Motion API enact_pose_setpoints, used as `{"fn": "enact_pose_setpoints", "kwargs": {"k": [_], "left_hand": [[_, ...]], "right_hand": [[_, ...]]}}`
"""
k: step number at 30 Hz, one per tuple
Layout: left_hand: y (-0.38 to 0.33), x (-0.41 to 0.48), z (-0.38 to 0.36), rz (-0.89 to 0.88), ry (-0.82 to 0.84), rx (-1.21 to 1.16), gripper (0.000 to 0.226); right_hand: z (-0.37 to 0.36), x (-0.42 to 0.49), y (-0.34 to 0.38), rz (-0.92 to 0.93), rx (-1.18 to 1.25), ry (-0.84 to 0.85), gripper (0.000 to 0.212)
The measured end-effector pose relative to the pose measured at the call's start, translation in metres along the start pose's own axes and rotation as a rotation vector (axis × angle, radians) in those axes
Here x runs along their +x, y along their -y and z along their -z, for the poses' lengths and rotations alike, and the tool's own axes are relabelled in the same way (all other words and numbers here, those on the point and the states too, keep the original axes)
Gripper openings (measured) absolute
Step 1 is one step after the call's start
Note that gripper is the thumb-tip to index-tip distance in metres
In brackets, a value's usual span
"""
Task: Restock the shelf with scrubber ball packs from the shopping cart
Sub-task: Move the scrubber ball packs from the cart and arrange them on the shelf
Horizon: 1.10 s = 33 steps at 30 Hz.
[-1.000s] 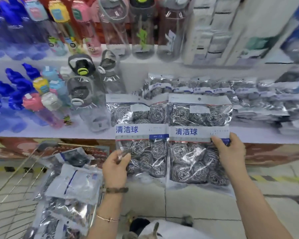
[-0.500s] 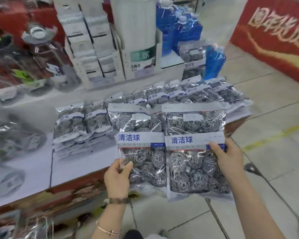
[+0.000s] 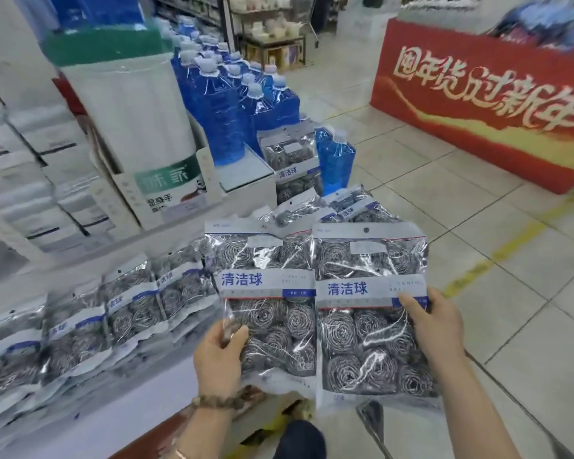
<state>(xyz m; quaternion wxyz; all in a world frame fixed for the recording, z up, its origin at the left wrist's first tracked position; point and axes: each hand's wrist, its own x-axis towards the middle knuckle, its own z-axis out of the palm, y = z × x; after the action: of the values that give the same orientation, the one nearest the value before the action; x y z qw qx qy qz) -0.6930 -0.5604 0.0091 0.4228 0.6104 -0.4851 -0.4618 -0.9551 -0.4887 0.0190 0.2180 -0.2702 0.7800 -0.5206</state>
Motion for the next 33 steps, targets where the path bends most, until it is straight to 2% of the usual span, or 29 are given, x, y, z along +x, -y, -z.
{"fn": "enact_pose_setpoints", "kwargs": {"k": [4, 12, 17, 24, 33], "left_hand": [[-0.012, 0.049, -0.045, 0.051, 0.047, -0.012, 0.031], [-0.032, 0.125, -0.122, 0.104, 0.043, 0.018, 0.029], [-0.033, 0.146, -0.162, 0.181, -0.013, 0.007, 0.024], [-0.044, 0.164, -0.227, 0.251, -0.147, 0.052, 0.02], [-0.051, 0.163, -0.285, 0.371, -0.379, 0.108, 0.015]], "right_hand": [[-0.002, 0.059, 0.011, -0.002, -0.039, -0.02, 0.029], [-0.014, 0.162, 0.025, -0.009, -0.054, -0.009, 0.027], [-0.017, 0.228, 0.014, -0.027, -0.092, 0.038, 0.026], [-0.022, 0.348, 0.015, 0.053, -0.152, 0.236, 0.015], [-0.055, 0.472, 0.004, 0.152, -0.338, 0.501, 0.014]]}}
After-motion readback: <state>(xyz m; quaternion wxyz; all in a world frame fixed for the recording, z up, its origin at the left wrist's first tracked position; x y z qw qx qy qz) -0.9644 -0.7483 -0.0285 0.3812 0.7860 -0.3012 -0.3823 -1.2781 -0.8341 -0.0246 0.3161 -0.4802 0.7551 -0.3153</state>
